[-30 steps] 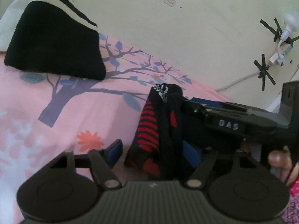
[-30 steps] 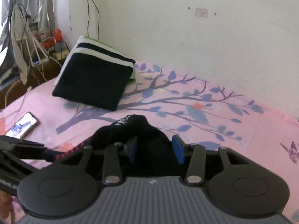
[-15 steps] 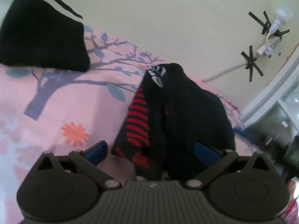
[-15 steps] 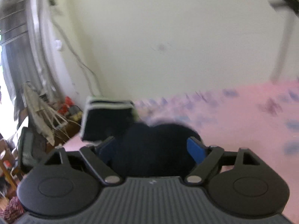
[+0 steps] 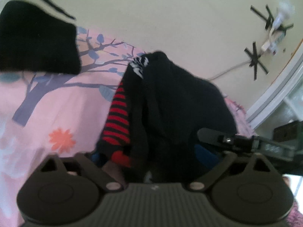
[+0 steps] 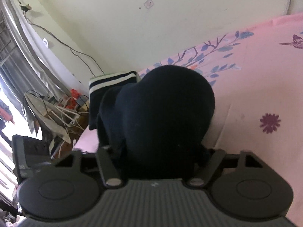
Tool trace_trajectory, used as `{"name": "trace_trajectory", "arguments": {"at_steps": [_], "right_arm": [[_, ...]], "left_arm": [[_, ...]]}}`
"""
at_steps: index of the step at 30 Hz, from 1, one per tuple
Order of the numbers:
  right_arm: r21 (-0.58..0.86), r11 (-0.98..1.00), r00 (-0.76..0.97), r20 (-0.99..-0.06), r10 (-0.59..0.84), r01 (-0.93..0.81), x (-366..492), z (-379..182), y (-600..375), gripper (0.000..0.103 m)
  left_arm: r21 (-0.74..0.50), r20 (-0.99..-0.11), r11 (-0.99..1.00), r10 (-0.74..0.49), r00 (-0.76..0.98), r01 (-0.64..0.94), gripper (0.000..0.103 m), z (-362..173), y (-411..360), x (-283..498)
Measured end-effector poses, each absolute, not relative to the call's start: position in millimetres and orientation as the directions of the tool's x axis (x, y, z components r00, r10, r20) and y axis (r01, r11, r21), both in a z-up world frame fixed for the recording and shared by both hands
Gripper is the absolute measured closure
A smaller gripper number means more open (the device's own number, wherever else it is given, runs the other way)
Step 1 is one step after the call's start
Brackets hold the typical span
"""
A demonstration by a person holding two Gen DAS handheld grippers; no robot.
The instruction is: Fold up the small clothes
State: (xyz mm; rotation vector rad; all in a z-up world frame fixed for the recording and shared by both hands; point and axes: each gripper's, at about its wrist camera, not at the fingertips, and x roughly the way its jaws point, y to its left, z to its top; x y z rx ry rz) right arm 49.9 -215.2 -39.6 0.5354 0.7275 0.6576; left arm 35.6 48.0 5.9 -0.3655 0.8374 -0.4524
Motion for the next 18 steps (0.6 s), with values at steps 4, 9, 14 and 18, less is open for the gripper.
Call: {"name": "trace_trajectory", "arguments": {"at_steps": [4, 9, 14, 18], "right_arm": [[0.612, 0.714, 0.642, -0.404, 0.652, -0.340, 50, -27, -256, 0.048], [0.572, 0.779, 0.775, -0.360, 0.520, -0.256, 72, -3, -349, 0.048], [0.518, 0.850, 0.880, -0.357, 0.313, -0.092, 92, 11, -446, 0.048], [0.511, 0.857, 0.908, -0.389, 0.155, 0.073, 108, -10, -505, 0.047]], "left_arm": [[-0.479, -0.635, 0.833, -0.546, 0.546, 0.277, 0.018, 19, 1, 65], [-0.471, -0.600, 0.773, -0.633, 0.488, 0.424, 0.021, 41, -98, 127], [-0.483, -0.588, 0.700, -0.705, 0.397, 0.527, 0.022, 44, -218, 192], [-0.439, -0.623, 0.704, -0.686, 0.375, 0.558, 0.023, 25, -293, 223]]}}
